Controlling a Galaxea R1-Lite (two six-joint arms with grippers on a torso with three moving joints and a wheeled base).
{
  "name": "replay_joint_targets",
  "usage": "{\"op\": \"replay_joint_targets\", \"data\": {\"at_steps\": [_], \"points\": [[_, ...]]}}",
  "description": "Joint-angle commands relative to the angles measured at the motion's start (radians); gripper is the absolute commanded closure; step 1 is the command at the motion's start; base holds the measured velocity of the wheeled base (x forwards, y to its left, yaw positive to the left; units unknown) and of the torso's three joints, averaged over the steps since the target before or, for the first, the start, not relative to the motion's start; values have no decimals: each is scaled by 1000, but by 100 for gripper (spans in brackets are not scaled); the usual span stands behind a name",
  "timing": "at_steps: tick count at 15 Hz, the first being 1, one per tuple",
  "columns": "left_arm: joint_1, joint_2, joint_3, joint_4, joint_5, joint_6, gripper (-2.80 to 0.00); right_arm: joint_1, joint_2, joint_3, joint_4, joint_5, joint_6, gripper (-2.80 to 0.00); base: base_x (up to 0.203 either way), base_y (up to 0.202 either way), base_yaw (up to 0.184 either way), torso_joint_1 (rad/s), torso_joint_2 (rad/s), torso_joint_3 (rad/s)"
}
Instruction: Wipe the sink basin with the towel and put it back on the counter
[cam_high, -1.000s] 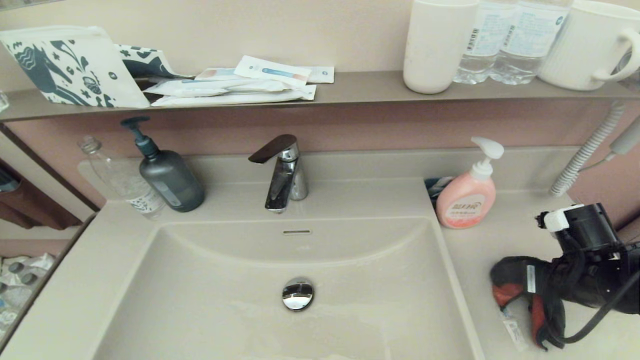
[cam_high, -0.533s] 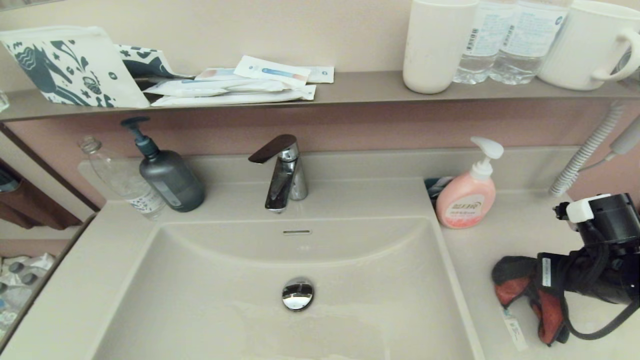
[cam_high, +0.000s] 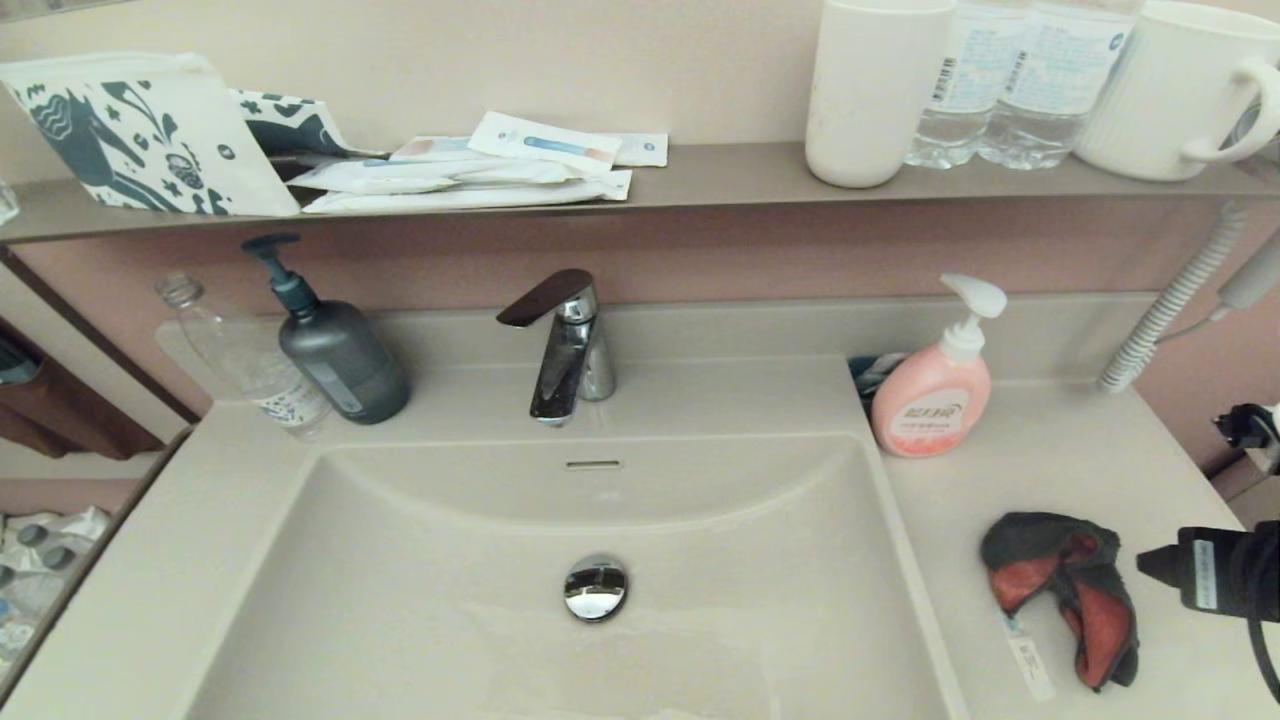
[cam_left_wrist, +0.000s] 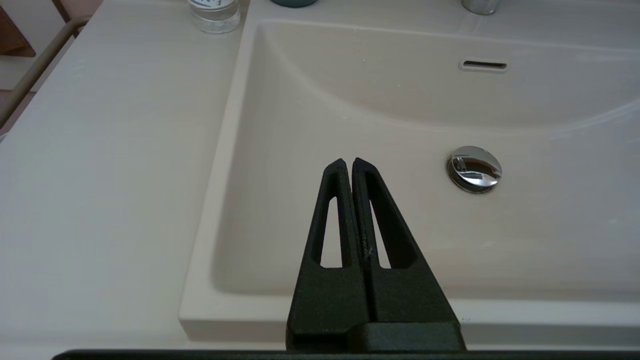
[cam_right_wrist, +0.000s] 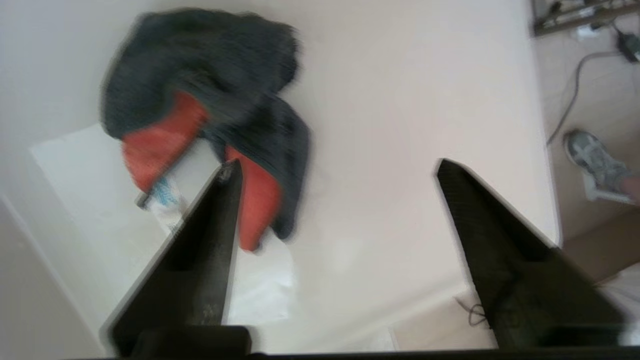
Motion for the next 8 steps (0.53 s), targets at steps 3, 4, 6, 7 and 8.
{"op": "replay_joint_targets", "data": {"at_steps": [3, 4, 6, 7, 8], "points": [[0, 1, -1, 0, 1, -1, 0, -24, -79, 7, 14, 14, 1, 0, 0, 0, 0, 0, 0, 0], [0, 1, -1, 0, 0, -1, 0, -23, -85, 7, 14, 20, 1, 0, 0, 0, 0, 0, 0, 0], [0, 1, 0, 0, 1, -1, 0, -22, -106, 6, 16, 22, 1, 0, 0, 0, 0, 0, 0, 0], [0, 1, -1, 0, 0, -2, 0, -22, -128, 7, 24, 22, 1, 0, 0, 0, 0, 0, 0, 0], [0, 1, 0, 0, 0, -1, 0, -22, -156, 7, 46, 23, 2, 0, 0, 0, 0, 0, 0, 0]]}}
